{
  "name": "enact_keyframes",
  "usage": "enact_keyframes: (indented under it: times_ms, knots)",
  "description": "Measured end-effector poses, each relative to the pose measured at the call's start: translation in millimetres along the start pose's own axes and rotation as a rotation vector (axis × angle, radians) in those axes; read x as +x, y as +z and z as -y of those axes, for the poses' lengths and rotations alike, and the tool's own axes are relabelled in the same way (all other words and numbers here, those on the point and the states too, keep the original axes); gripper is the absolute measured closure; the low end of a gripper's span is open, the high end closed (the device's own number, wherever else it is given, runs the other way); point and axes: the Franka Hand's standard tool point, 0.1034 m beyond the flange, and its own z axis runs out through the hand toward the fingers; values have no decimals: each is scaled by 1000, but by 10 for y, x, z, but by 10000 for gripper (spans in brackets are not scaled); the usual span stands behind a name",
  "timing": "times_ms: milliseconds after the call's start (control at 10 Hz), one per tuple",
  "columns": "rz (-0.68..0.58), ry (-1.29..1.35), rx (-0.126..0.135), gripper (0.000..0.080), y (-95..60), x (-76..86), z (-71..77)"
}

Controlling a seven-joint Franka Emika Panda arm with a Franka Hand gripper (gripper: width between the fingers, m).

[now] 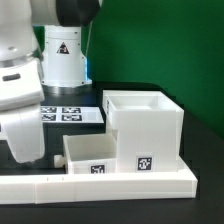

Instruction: Assemble drawer

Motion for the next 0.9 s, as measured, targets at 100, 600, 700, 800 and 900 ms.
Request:
enact_keyframes:
  times_ms: [100,600,700,800,900]
  knots:
    - [-1,18,0,151,2,60,-24]
    - [-6,133,3,151,6,505,-165]
    - [-6,151,3,151,8,580,-186]
    - [-6,174,4,151,16,660,-202]
    - [-7,189,6,151,27,728,-215]
